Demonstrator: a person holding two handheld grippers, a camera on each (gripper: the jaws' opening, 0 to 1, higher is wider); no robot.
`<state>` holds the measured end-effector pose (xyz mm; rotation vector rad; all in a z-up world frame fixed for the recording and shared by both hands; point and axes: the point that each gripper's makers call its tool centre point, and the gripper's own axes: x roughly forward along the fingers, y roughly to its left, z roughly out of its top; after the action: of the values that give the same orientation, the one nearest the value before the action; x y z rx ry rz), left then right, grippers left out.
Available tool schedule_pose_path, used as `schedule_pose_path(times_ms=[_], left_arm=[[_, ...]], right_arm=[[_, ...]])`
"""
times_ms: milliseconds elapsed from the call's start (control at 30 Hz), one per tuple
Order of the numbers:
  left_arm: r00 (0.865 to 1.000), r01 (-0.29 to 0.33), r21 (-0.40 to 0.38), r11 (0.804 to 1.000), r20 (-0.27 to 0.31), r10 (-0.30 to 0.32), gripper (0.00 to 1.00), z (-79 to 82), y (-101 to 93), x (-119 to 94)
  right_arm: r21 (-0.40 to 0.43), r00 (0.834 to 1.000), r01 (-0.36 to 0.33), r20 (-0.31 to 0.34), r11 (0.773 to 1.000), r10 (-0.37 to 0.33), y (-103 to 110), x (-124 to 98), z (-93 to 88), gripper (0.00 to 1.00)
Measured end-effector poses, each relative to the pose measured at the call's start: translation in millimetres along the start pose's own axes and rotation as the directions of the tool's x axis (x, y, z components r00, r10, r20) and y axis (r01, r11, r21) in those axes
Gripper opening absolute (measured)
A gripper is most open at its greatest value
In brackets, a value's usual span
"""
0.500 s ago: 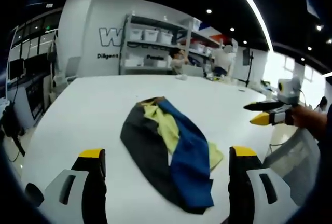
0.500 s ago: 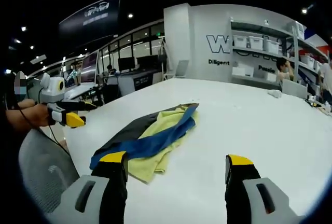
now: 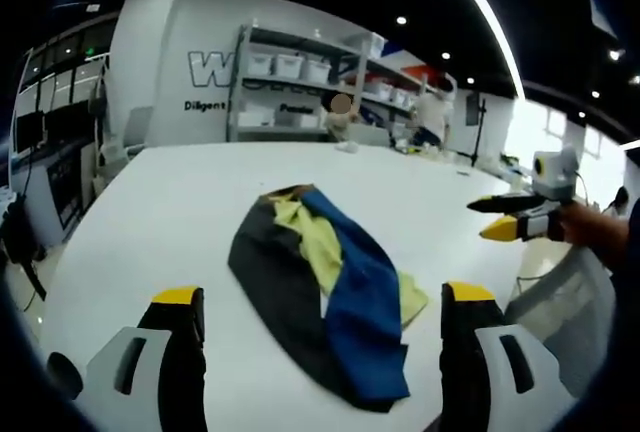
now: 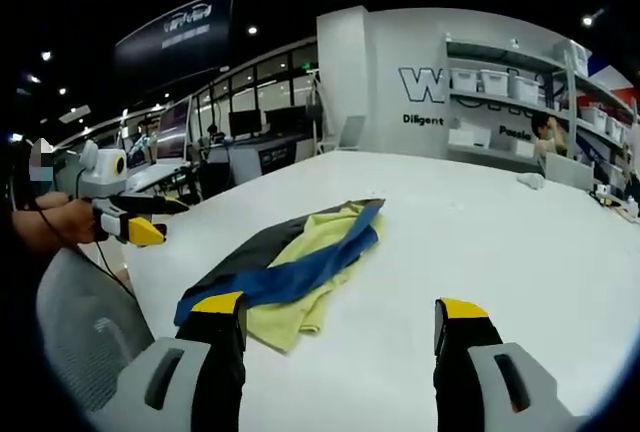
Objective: Fold the garment on the visible template until the final outline fits inside the template.
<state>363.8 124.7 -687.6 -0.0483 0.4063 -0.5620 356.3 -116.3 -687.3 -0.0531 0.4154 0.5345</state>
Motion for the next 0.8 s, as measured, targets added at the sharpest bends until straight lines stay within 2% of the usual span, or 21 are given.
schedule_pose_path(times_ms=[800], left_arm=[[1.000,0.007,0.003,1.000,-0.008,-0.007,0.92,-1.7,-1.3,1.0]], right_arm=[[-0.003,1.000,-0.010,-0.006,1.000,0.010,1.6,1.2,-1.3,0.78]])
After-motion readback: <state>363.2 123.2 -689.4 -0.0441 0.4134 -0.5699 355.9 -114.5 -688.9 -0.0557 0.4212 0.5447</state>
